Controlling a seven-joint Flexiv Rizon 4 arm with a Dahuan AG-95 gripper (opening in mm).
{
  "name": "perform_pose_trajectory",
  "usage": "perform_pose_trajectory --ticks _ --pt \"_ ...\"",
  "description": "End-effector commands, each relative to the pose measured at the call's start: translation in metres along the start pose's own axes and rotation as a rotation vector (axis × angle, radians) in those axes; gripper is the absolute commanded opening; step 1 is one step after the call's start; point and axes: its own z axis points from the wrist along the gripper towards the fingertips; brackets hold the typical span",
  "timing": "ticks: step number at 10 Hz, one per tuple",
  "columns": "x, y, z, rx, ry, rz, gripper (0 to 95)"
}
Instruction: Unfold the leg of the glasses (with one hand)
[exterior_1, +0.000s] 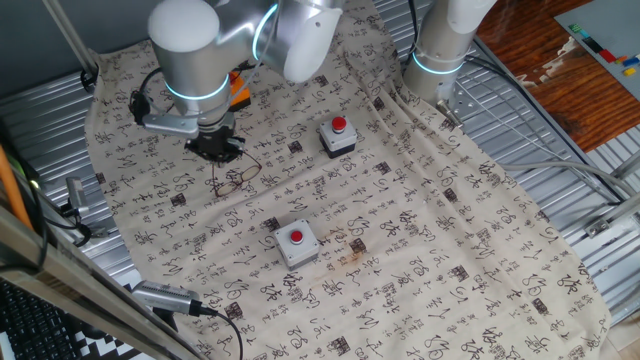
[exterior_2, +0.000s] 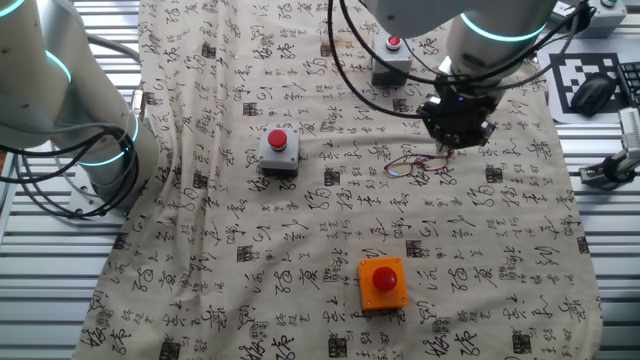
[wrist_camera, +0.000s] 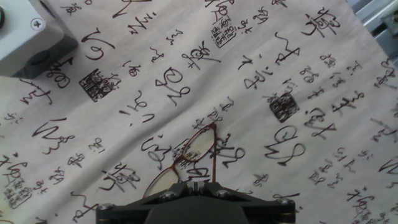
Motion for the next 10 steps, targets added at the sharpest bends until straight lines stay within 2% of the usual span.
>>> perform_pose_trajectory --ticks 1,5,10 --pt "-0.0011 -0.003 -0.0021 0.001 0.003 -0.008 0.0" --pt "-0.0048 -0.0102 -0.0056 0.002 0.003 -0.014 0.0" --pt "-0.0056 -0.009 -0.0052 -0.011 0.003 -0.016 0.0"
